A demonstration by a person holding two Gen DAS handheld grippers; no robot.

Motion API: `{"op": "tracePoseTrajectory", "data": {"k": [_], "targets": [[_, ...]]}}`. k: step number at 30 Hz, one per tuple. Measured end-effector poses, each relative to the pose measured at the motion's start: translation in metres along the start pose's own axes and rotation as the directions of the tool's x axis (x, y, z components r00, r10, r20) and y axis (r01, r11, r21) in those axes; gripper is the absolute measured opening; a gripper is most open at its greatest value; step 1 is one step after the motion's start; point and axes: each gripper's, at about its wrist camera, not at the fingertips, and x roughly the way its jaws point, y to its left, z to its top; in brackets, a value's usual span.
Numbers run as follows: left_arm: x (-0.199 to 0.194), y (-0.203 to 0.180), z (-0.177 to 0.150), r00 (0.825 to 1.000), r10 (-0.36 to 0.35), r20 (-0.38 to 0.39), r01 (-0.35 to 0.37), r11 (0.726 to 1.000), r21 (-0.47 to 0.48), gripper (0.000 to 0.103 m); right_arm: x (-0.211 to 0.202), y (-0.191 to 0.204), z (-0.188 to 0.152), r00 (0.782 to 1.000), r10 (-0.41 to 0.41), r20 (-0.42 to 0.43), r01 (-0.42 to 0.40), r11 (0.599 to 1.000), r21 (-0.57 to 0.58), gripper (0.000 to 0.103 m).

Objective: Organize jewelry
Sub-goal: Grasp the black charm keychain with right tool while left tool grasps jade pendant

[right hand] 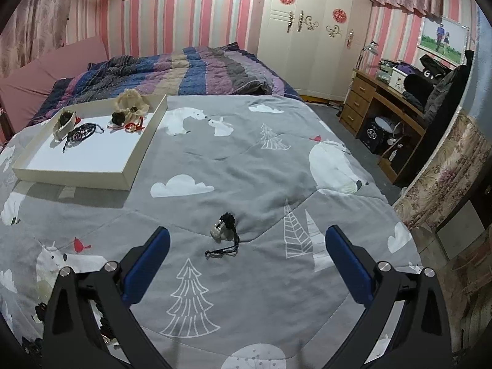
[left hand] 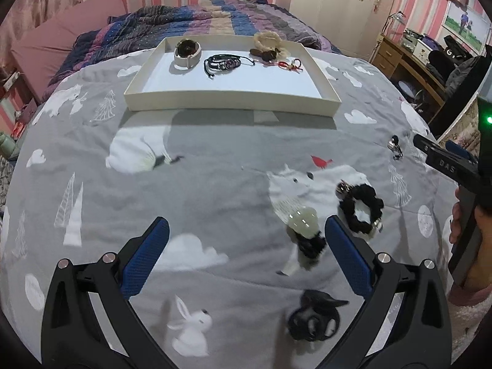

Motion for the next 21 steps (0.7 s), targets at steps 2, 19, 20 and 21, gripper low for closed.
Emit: {"op": "tracePoseTrajectory", "data": {"k": [2,19,20,21], "targets": [[-0.002,-0.01,-0.005,1.0,0.027,0.009,-0.027,1.0,0.007,0.1,0.002,-0.001,0.0,1.0,0.011,-0.004,-0.011,1.0,-0.017,0.101],[0.018,-0.066,-0.041,0.989,0.148,-0.005,-0.148,0.989,-0.029,0.099,0.018,-0.005,-0.01,0.996,0.083,0.019,-0.081,0.991,-0.111,0.101],[0.02,-0.067,-0.042,0.987,0.158,-0.002,-0.158,0.987,-0.028,0.097,0.02,-0.006,-0.01,0.996,0.088,0.014,-0.085,0.99,-0.109,0.101],[0.02,-0.067,-0.043,0.987,0.16,-0.002,-0.16,0.987,-0.028,0.095,0.022,-0.008,-0.011,0.996,0.091,0.007,-0.09,0.991,-0.103,0.101]]}}
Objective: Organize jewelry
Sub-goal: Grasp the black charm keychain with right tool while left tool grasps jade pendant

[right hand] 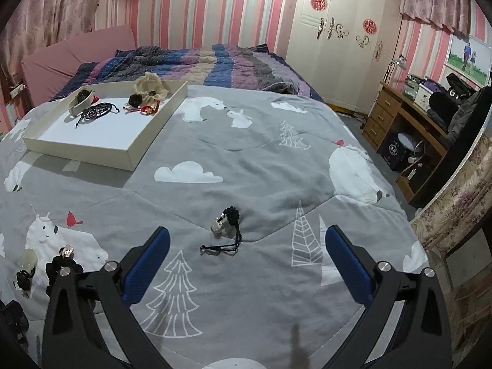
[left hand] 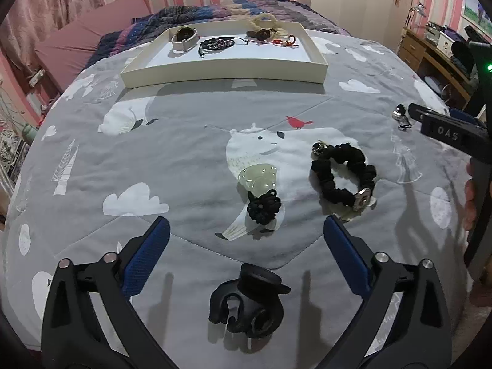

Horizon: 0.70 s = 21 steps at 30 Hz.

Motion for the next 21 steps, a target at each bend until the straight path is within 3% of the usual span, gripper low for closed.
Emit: {"op": "tracePoseTrajectory", "data": {"k": [3,5,12,15,21], "targets": [[0.005,0.0,-0.001,1.0,0.002,-0.01,-0.002,1.0,0.001,0.089,0.004,-0.004,-0.002,1.0,0.008,-0.013,-0.008,1.0,0.001,0.101],[0.011,0.002,0.001,1.0,-0.006,-0.027,0.005,1.0,-0.011,0.08,0.007,-0.005,-0.004,1.0,0.0,-0.018,0.0,1.0,-0.01,0.101],[0.026,0.0,0.005,0.999,-0.009,-0.053,0.008,1.0,-0.02,0.072,0.024,-0.009,-0.003,0.999,0.009,-0.047,-0.01,1.0,-0.024,0.101],[0.031,-0.001,0.006,0.998,-0.019,-0.067,0.018,1.0,-0.017,0.064,0.034,-0.005,0.0,0.998,0.006,-0.055,-0.008,0.999,-0.05,0.1],[0.033,-0.004,0.011,0.998,-0.021,-0.06,0.021,1.0,0.0,0.053,0.049,0.002,0.0,0.995,0.039,-0.088,-0.045,0.996,-0.072,0.074]]}}
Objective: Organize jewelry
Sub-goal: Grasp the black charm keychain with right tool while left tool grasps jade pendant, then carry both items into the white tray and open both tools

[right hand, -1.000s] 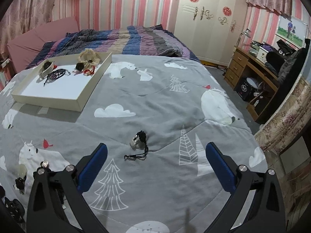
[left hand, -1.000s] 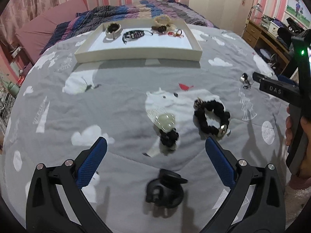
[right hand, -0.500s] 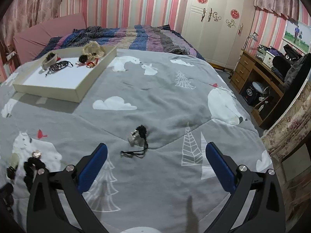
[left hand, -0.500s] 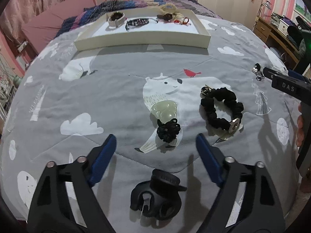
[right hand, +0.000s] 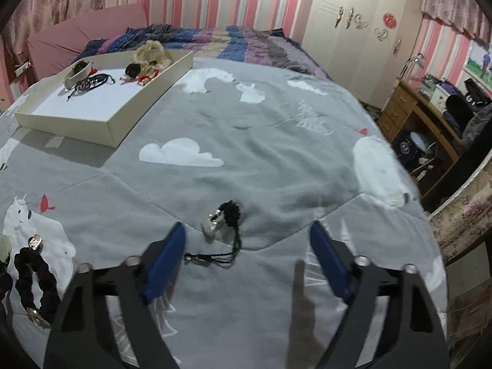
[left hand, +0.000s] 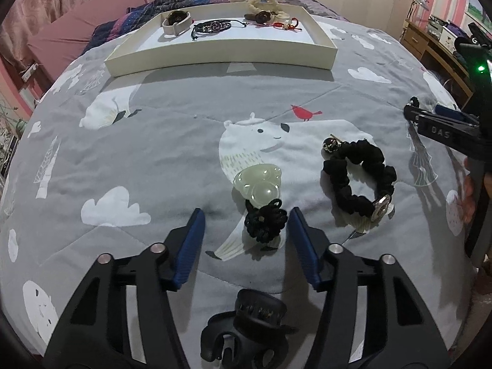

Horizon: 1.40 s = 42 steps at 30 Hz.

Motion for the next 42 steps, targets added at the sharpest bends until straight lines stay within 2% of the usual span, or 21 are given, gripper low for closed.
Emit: {"op": "tracePoseTrajectory", "data": {"k": [6,11,14,22,29,35,37,42], "targets": [[0.0,-0.001,0.0,1.0,-0.005,0.003,0.005,1.0,0.011,0.042,0.007,0.0,0.005,0.998,0.07,-0.004,-0.07,0.997,0.018,0.049],[-0.001,-0.001,0.0,1.0,-0.003,0.009,0.003,1.0,0.024,0.022,0.008,0.006,0.006,0.994,0.113,-0.009,-0.113,0.994,0.008,0.025],[-0.002,0.0,0.0,1.0,-0.011,0.006,0.01,1.0,0.026,0.022,0.006,0.01,0.004,0.994,0.106,-0.011,-0.106,0.994,-0.005,0.016],[-0.002,0.006,0.004,0.999,-0.054,-0.006,0.054,0.998,0.026,0.019,-0.002,0.014,0.003,0.995,0.096,-0.011,-0.096,0.995,0.012,0.014],[-0.013,0.025,0.017,0.994,-0.11,0.006,0.11,0.994,0.016,0.018,-0.028,0.026,0.013,0.995,0.099,0.017,-0.099,0.995,0.024,0.014],[-0.032,0.055,0.054,0.99,-0.121,0.073,0.118,0.992,0.035,0.018,-0.049,0.041,0.035,0.993,0.105,0.046,-0.106,0.994,0.031,0.014],[-0.037,0.066,0.071,0.99,-0.099,0.104,0.095,0.994,0.05,0.018,-0.053,0.048,0.044,0.993,0.107,0.05,-0.109,0.994,0.03,0.014],[-0.036,0.099,0.121,0.982,-0.122,0.145,0.113,0.991,0.066,0.018,-0.059,0.07,0.074,0.99,0.121,0.069,-0.124,0.992,0.033,0.014]]}}
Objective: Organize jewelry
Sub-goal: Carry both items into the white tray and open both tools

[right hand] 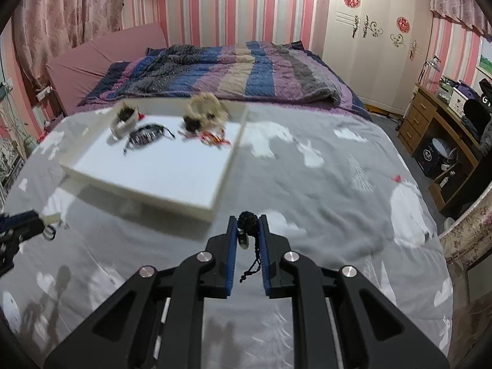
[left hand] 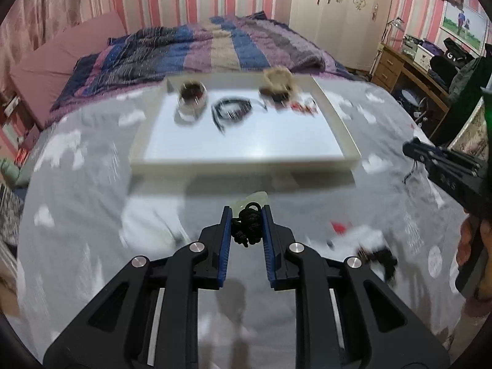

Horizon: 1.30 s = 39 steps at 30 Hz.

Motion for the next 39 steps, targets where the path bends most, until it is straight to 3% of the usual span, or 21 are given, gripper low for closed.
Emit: {"op": "tracePoseTrajectory", "data": {"k": [10,16,20,29,39], "targets": [[0.05,0.06,0.085,0.999,-0.032,0.029,0.031,0.999,0.016,0.018,0.036,0.053,0.062,0.998,0.058,0.014,-0.058,0.998,-0.002,0.014],[0.102,0.078,0.118,0.999,-0.035,-0.034,0.035,0.999,-0.002,0.018,0.088,0.064,0.086,0.998,0.062,-0.024,-0.062,0.998,0.014,0.014],[0.125,0.078,0.124,0.998,-0.047,-0.05,0.046,0.999,-0.024,0.018,0.115,0.063,0.1,0.998,0.042,-0.036,-0.041,0.999,0.022,0.014],[0.159,0.089,0.116,0.998,0.022,-0.054,-0.024,0.999,-0.036,0.018,0.152,0.063,0.102,0.998,0.049,-0.035,-0.047,0.997,0.067,0.014],[0.159,0.087,0.111,0.999,0.04,-0.007,-0.04,0.999,-0.032,0.02,0.165,0.056,0.096,0.999,0.018,-0.027,-0.016,0.997,0.08,0.014]]}}
